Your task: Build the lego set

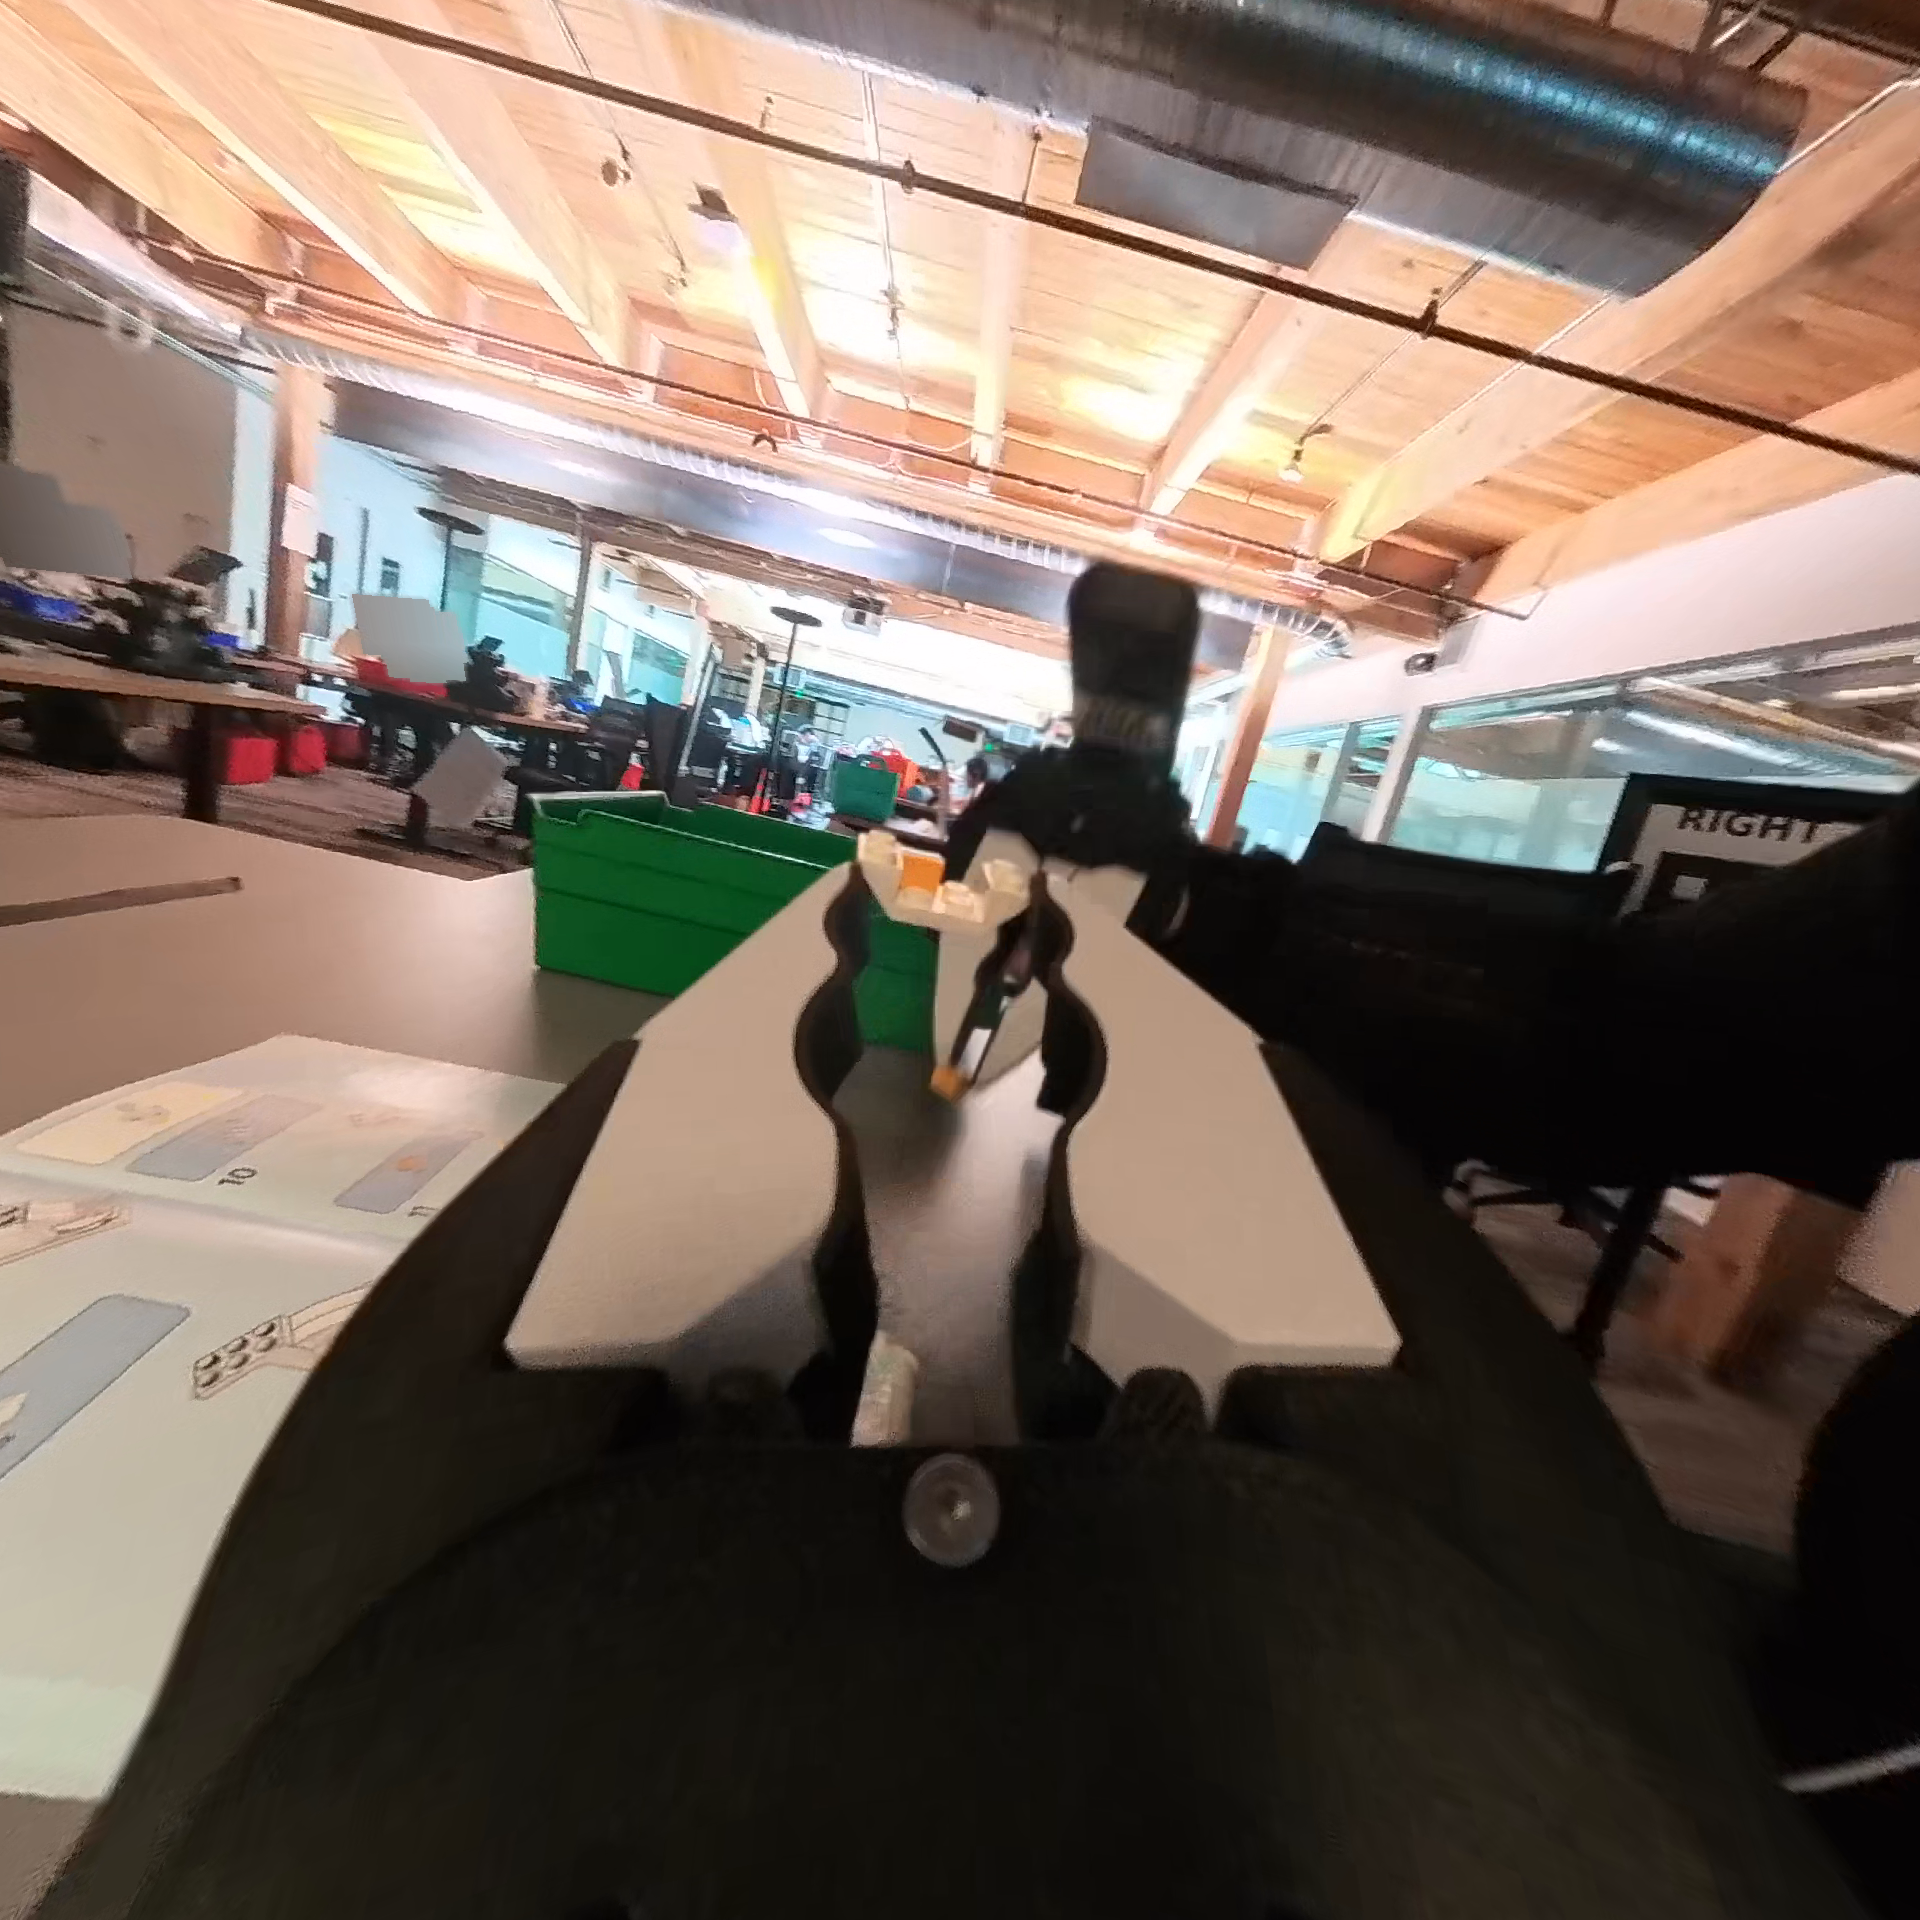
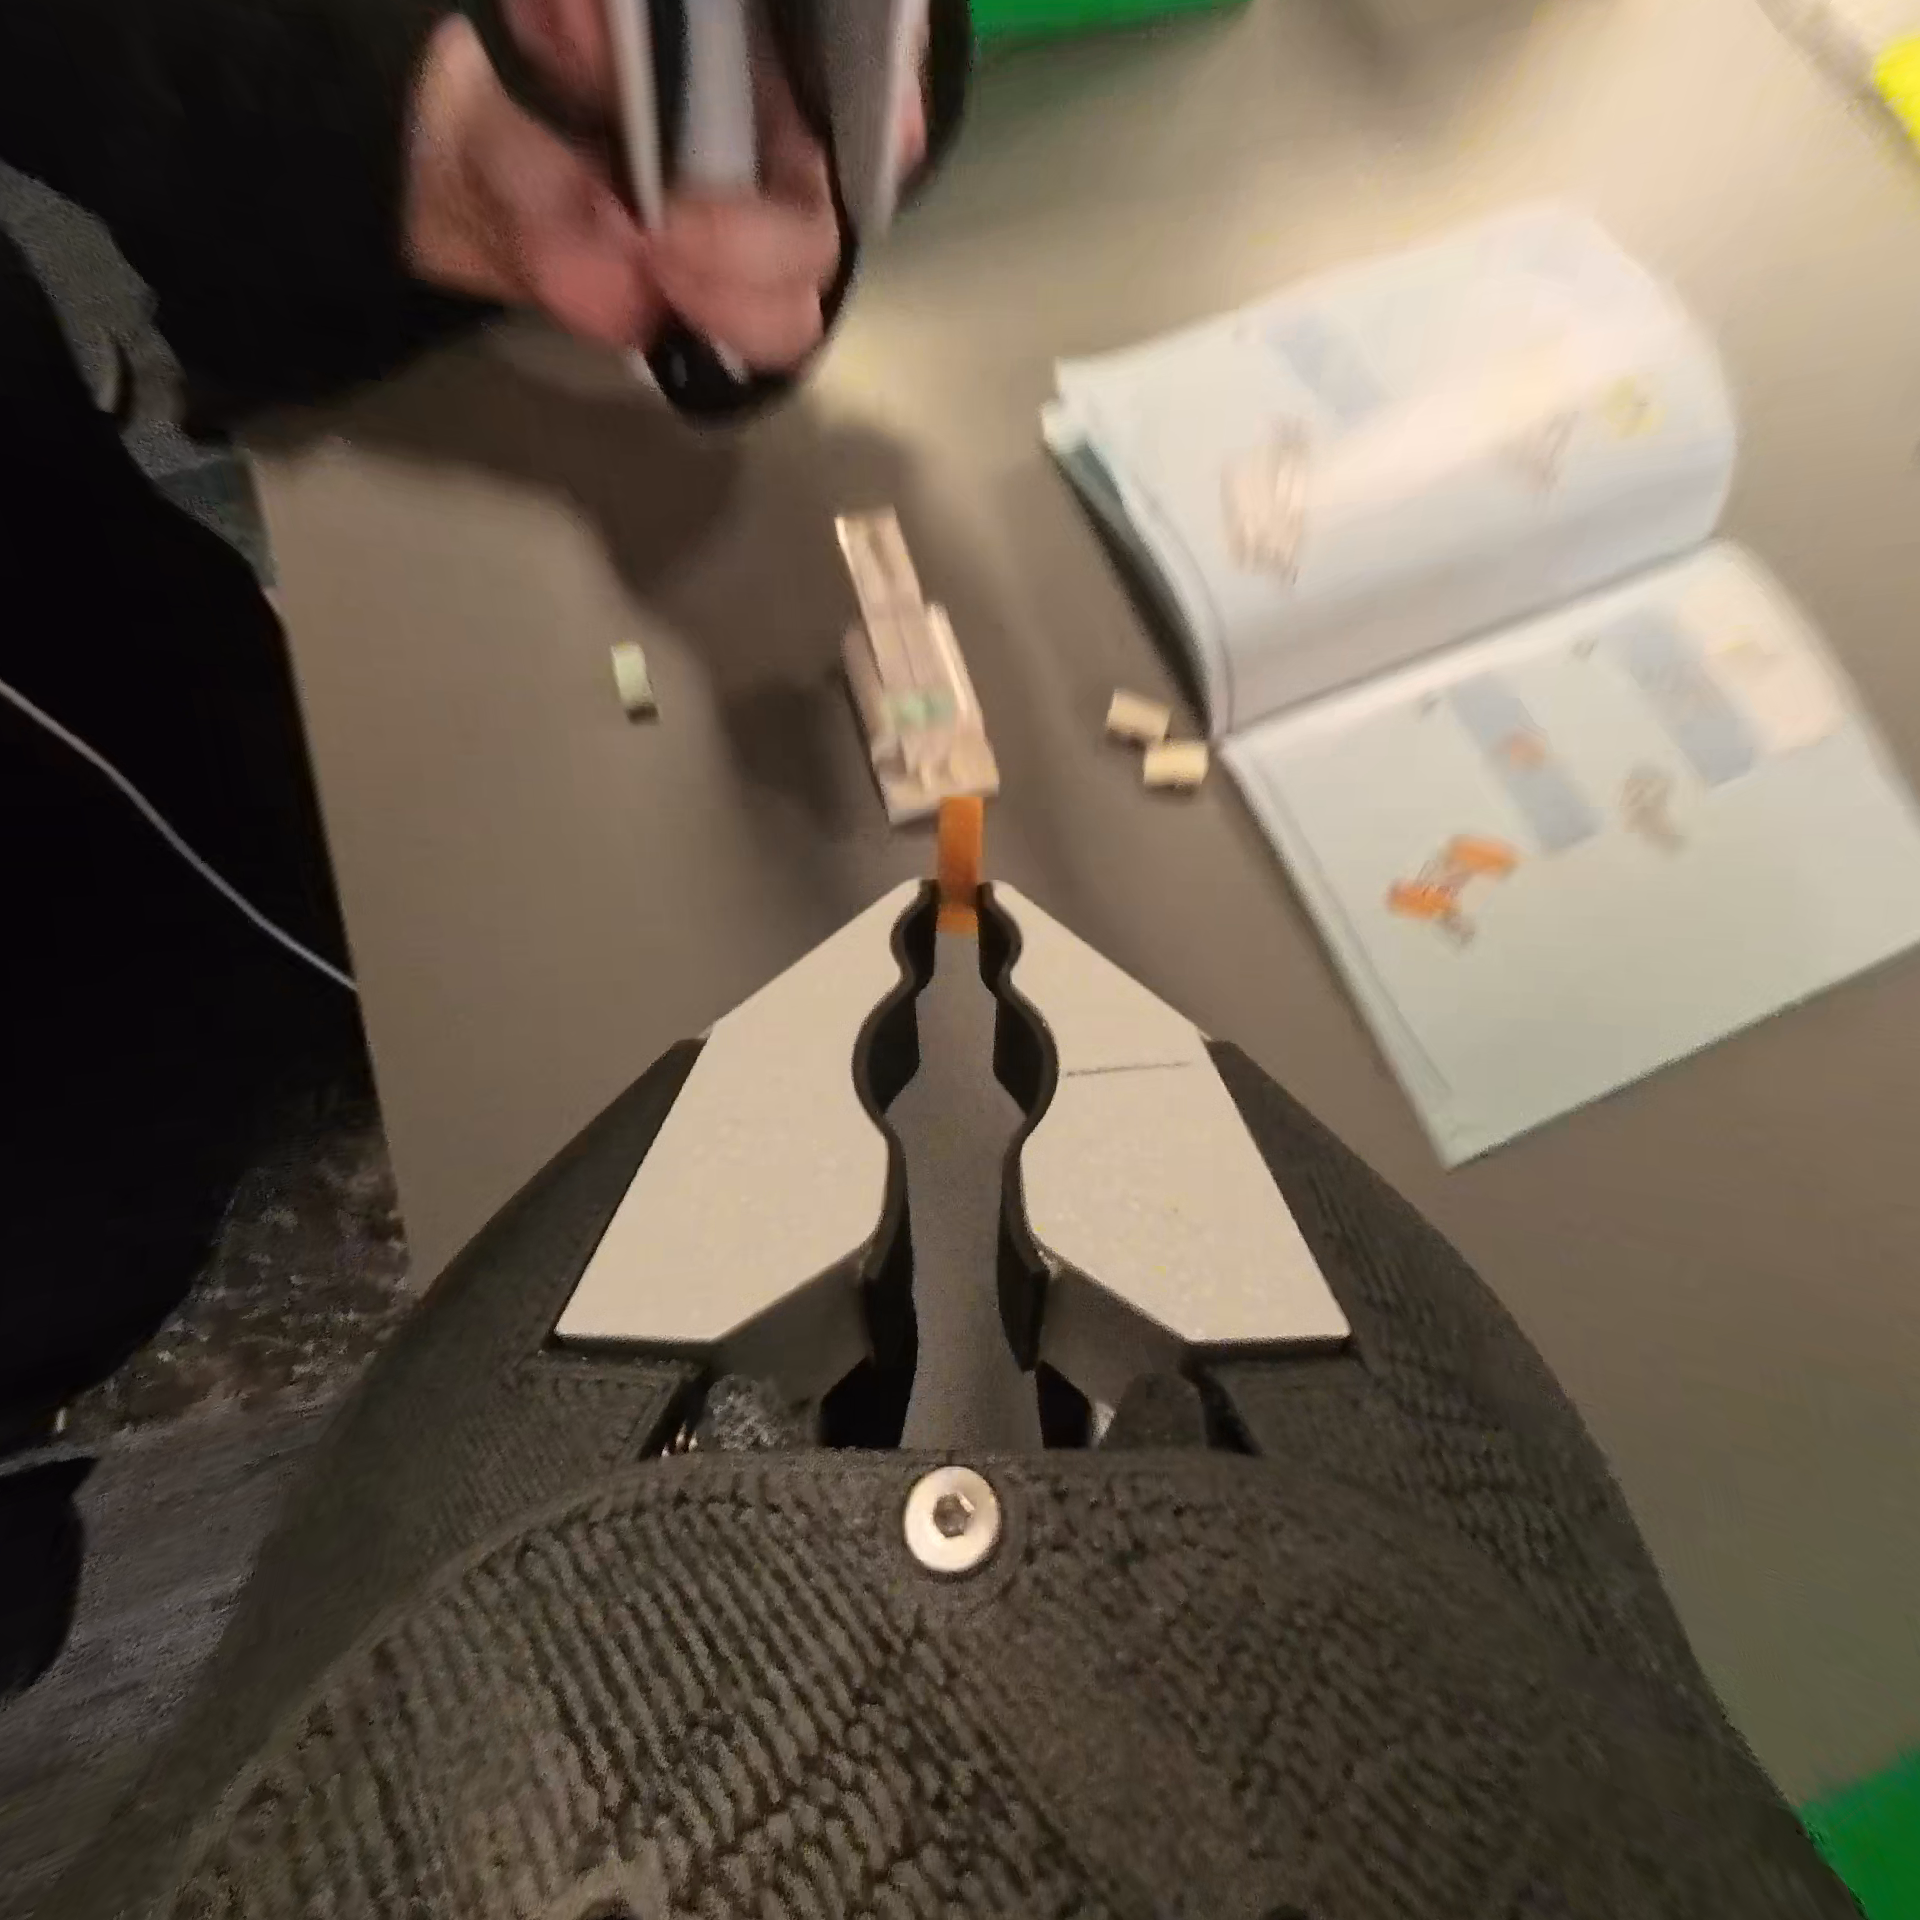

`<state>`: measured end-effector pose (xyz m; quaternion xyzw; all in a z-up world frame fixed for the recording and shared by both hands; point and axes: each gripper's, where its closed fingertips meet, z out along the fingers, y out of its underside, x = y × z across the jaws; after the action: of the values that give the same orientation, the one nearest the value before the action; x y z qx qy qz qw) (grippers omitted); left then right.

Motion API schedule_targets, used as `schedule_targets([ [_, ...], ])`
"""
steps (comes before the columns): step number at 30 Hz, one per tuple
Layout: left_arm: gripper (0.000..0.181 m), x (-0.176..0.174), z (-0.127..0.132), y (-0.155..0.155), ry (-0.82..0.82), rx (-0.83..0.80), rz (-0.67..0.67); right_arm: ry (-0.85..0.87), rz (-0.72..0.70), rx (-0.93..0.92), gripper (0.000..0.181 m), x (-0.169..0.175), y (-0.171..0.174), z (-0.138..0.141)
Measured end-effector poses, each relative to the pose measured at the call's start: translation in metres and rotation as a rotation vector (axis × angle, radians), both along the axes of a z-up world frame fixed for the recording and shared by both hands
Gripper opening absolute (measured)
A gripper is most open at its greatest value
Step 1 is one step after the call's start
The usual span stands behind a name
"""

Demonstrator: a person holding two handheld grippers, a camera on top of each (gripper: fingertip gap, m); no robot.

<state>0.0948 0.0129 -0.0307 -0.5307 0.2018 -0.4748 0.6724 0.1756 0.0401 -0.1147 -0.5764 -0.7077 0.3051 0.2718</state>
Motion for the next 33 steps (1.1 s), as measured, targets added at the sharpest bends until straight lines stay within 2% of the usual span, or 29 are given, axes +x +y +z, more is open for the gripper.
schedule_targets([
  [4, 0.029, 0.003, 0.002, -0.003, 0.053, 0.067, 0.074, 0.004, 0.153, 0.185, 0.006, -0.029, -0.012, 0.065],
  [8, 0.029, 0.005, 0.004, -0.006, 0.069, 0.091, 0.080, -0.090, 0.306, 0.330, 0.006, -0.056, -0.029, 0.097],
  [12, 0.029, 0.005, 0.005, -0.007, 0.066, 0.090, 0.064, -0.237, 0.397, 0.413, 0.006, -0.069, -0.032, 0.094],
  [17, 0.029, 0.006, 0.005, -0.007, 0.073, 0.093, 0.062, -0.340, 0.426, 0.440, 0.006, -0.074, -0.030, 0.088],
  [33, 0.028, 0.003, 0.004, -0.005, 0.085, 0.095, 0.075, -0.444, 0.405, 0.473, 0.007, -0.081, -0.028, 0.083],
])
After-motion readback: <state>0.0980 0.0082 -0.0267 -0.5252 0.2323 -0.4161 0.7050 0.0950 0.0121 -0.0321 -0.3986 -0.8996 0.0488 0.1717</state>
